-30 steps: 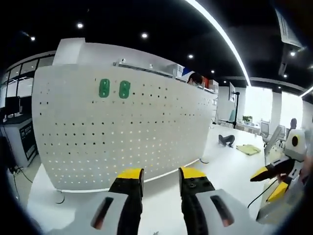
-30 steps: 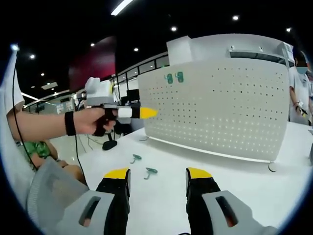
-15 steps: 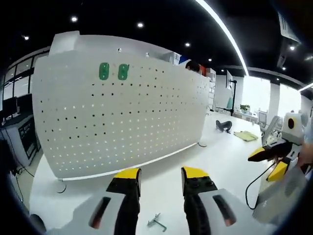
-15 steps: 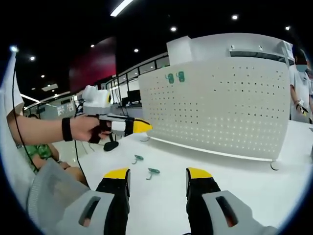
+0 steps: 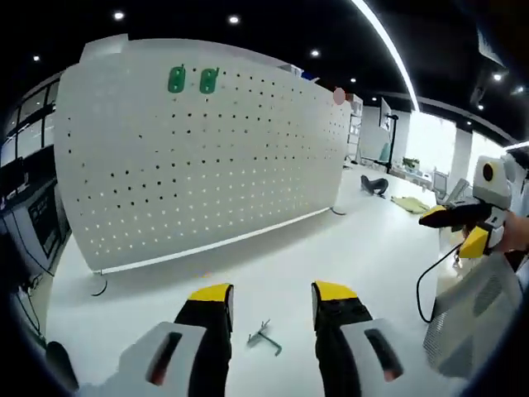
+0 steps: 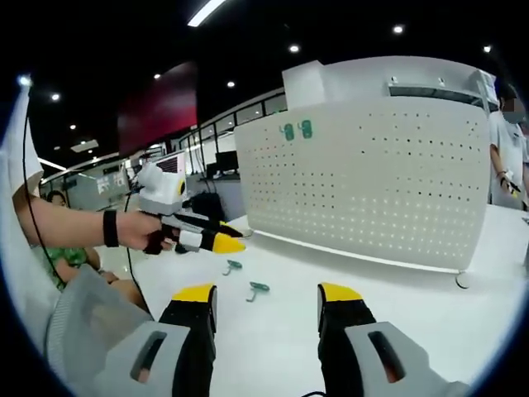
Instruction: Insert the hook assembly into the mounting plate slot until the hook locks in place.
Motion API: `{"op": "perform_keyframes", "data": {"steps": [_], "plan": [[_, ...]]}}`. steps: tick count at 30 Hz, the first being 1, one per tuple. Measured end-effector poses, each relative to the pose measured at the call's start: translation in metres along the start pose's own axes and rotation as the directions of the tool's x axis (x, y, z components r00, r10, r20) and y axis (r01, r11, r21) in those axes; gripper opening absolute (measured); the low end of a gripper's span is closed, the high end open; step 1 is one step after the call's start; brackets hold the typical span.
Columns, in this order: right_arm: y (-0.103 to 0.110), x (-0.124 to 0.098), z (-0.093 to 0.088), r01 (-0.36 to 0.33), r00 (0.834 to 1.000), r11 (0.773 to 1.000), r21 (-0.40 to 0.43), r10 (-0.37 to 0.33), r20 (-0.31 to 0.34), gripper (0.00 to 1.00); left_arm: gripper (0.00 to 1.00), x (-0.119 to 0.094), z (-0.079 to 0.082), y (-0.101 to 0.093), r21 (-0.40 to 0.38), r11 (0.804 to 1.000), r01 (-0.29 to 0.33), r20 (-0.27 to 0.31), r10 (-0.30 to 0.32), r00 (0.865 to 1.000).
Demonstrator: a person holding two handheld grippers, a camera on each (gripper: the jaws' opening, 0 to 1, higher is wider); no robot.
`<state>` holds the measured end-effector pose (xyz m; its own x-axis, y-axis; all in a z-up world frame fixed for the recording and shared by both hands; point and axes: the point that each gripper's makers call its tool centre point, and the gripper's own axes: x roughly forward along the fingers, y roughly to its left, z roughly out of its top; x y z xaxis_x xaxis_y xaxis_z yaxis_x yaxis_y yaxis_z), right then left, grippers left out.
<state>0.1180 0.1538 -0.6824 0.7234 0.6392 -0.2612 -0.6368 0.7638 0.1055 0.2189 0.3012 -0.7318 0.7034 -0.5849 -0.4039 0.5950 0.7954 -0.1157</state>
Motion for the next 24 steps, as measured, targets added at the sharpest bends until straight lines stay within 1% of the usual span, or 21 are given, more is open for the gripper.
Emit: {"op": "perform_keyframes", "data": {"steps": [4,7,8,10,13,16,21,24], "plan": [[0.001,0.000,-0.001,-0.001,1.000,1.000,0.000,0.001,-0.001,0.53,0.41,0.000,-0.014,-0.002,-0.013,1.000,0.000,-0.020,0.000,1.000],[0.003,0.000,-0.002,-0.005,1.000,1.000,-0.004,0.004,-0.006,0.53,0.42,0.001,-0.025,-0.004,-0.009,1.000,0.000,-0.046,0.000,0.999],[0.003,0.000,-0.002,-0.005,1.000,1.000,-0.003,0.005,-0.006,0.53,0.42,0.001,-0.029,-0.003,0.009,1.000,0.000,-0.064,0.001,0.998],[0.003,0.000,-0.004,-0.005,1.000,1.000,-0.005,0.005,-0.011,0.53,0.44,0.002,-0.036,-0.003,-0.001,1.000,0.001,-0.072,-0.001,0.997],[0.002,-0.001,-0.005,0.000,1.000,1.000,0.002,0.000,-0.012,0.53,0.43,0.003,-0.041,-0.002,-0.020,1.000,0.003,-0.075,-0.004,0.997],[0.001,-0.002,-0.007,0.004,1.000,1.000,0.006,-0.004,-0.017,0.53,0.42,0.005,-0.051,-0.002,-0.023,1.000,0.000,-0.102,-0.002,0.995],[0.000,-0.003,-0.009,0.012,1.000,1.000,0.014,-0.011,-0.015,0.52,0.41,0.008,-0.061,-0.001,-0.037,0.999,0.003,-0.125,-0.008,0.992],[0.002,-0.003,-0.010,0.010,1.000,1.000,0.016,-0.010,-0.014,0.52,0.40,0.012,-0.069,0.000,-0.044,0.999,0.002,-0.148,-0.008,0.989]]}}
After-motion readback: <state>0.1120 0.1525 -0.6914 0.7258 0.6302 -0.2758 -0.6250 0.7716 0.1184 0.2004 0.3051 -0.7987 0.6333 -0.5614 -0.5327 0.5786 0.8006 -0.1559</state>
